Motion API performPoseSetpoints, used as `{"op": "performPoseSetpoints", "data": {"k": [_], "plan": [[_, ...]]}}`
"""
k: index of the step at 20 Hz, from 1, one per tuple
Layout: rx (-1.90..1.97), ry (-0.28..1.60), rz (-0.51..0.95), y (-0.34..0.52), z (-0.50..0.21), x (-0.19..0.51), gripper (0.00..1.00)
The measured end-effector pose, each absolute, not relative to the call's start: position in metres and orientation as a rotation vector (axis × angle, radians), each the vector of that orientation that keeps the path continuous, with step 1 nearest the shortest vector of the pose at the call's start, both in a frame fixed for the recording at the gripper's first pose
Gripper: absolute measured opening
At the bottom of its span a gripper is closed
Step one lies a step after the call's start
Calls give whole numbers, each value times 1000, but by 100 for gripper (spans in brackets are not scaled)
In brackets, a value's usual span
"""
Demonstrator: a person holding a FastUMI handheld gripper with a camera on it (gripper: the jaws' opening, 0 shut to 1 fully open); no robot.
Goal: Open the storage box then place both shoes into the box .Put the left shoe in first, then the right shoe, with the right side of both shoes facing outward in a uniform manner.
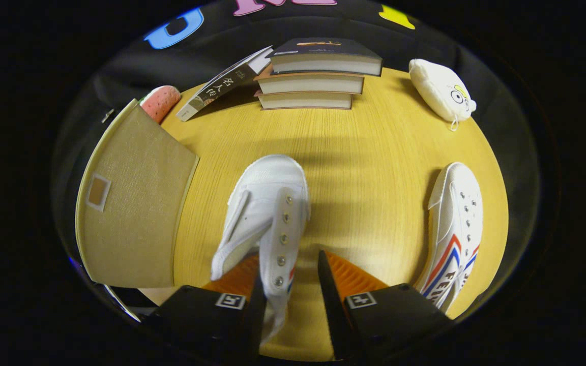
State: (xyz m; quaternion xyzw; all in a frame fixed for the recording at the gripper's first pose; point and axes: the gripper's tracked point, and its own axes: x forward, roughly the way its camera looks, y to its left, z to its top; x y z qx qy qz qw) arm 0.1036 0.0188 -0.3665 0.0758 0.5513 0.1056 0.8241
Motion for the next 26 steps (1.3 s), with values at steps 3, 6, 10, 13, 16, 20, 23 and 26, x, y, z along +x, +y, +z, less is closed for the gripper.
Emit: {"op": "performPoseSetpoints", "data": {"k": [3, 6, 10, 13, 16, 20, 23, 26], "plan": [[226, 1183, 144, 20, -366, 104, 18], [314, 1190, 110, 20, -366, 102, 9], [424, 1212, 37, 16, -356, 89, 5], [503, 1186, -10, 15, -330, 81, 5], [596, 1161, -47, 18, -291, 75, 5], [646, 1088, -53, 28, -229, 78, 5], [624, 1024, -29, 48, -181, 85, 5], [640, 978, 33, 86, -143, 93, 5]]}}
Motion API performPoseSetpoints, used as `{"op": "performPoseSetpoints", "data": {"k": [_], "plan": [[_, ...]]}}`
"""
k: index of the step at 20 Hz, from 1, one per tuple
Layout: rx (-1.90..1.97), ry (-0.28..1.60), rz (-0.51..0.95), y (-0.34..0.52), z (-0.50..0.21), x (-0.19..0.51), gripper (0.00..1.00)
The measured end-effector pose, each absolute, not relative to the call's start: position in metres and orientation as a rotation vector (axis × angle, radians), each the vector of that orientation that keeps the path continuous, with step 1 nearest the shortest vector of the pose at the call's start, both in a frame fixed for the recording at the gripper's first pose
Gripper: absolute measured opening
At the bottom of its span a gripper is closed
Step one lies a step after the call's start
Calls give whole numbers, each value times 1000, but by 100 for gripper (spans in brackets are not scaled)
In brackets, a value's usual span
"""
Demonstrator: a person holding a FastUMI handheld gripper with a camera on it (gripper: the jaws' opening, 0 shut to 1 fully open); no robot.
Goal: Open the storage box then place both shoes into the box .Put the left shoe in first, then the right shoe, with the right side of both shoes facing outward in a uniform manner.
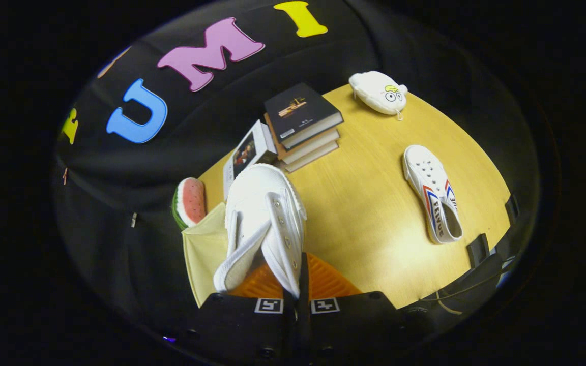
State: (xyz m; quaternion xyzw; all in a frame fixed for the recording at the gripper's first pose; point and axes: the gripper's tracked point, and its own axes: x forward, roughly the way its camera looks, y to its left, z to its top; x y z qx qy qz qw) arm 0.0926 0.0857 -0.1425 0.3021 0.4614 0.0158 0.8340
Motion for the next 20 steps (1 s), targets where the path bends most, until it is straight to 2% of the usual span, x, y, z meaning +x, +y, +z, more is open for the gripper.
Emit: {"op": "performPoseSetpoints", "data": {"k": [10, 20], "plan": [[620, 1003, 185, 223, -122, 110, 5], [598, 1101, 155, 293, -172, 118, 5]]}}
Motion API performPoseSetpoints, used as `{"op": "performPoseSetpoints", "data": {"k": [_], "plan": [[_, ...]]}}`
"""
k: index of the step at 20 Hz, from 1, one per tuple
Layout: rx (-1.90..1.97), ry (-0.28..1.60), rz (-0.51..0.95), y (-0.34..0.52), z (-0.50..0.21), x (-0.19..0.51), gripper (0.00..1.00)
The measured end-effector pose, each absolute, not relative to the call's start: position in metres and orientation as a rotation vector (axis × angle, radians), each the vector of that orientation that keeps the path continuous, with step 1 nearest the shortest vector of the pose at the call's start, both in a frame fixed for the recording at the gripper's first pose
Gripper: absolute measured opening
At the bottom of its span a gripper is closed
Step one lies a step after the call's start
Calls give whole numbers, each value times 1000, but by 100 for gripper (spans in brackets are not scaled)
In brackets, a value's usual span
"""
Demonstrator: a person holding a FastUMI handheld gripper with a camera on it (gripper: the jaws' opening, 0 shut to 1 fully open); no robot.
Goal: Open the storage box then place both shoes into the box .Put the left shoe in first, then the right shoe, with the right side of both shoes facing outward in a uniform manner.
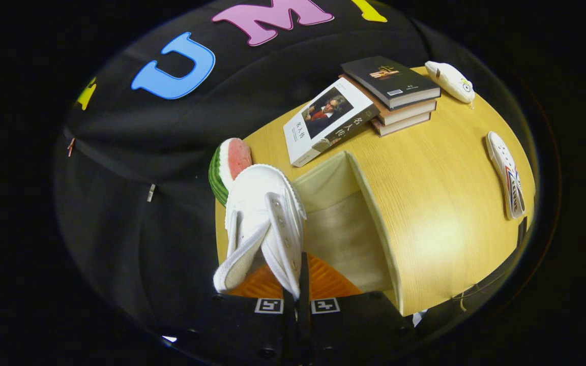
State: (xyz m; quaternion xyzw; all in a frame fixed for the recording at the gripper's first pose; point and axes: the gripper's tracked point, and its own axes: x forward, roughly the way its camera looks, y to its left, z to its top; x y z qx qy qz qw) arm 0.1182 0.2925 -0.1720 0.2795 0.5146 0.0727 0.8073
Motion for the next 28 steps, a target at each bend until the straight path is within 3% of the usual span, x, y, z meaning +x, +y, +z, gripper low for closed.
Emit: {"op": "performPoseSetpoints", "data": {"k": [6, 7, 8, 11, 20, 28], "plan": [[565, 1157, 161, 311, -201, 111, 6], [594, 1164, 192, 321, -199, 111, 13], [624, 1173, 217, 328, -195, 109, 22], [690, 1141, 285, 344, -177, 116, 100], [479, 996, 365, 264, -138, 103, 99], [333, 899, 254, 96, -127, 100, 99]]}}
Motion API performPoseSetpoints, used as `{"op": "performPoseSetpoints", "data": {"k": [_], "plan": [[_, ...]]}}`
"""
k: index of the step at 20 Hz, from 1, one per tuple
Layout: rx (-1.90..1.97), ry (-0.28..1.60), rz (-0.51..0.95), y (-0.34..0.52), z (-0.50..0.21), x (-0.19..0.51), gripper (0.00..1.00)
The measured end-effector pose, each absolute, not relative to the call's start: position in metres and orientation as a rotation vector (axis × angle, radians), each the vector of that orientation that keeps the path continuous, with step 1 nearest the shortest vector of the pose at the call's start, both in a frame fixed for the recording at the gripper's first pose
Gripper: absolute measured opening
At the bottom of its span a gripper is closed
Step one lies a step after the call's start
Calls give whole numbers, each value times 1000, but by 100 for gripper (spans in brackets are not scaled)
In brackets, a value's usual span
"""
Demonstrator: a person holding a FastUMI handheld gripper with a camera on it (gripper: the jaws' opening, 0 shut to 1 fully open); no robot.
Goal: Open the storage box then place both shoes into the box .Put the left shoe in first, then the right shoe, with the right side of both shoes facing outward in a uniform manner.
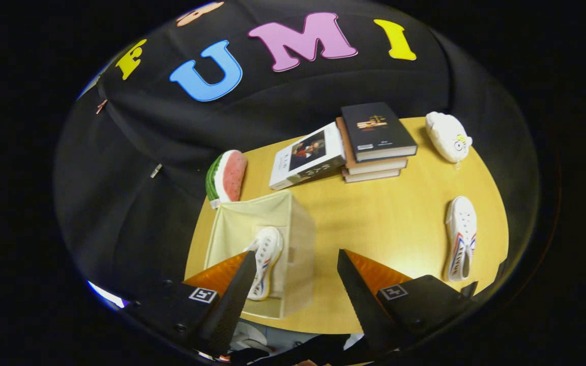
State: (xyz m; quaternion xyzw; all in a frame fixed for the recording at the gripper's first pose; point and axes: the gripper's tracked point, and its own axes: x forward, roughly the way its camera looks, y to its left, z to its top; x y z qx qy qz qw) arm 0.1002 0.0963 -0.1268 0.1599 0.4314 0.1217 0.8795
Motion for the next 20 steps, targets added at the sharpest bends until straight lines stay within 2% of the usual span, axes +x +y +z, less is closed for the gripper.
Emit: {"op": "performPoseSetpoints", "data": {"k": [6, 12, 20], "plan": [[273, 913, 122, -41, -156, 85, 99], [267, 991, 7, -153, -223, 67, 99], [177, 1108, -20, -224, -314, 56, 100]]}}
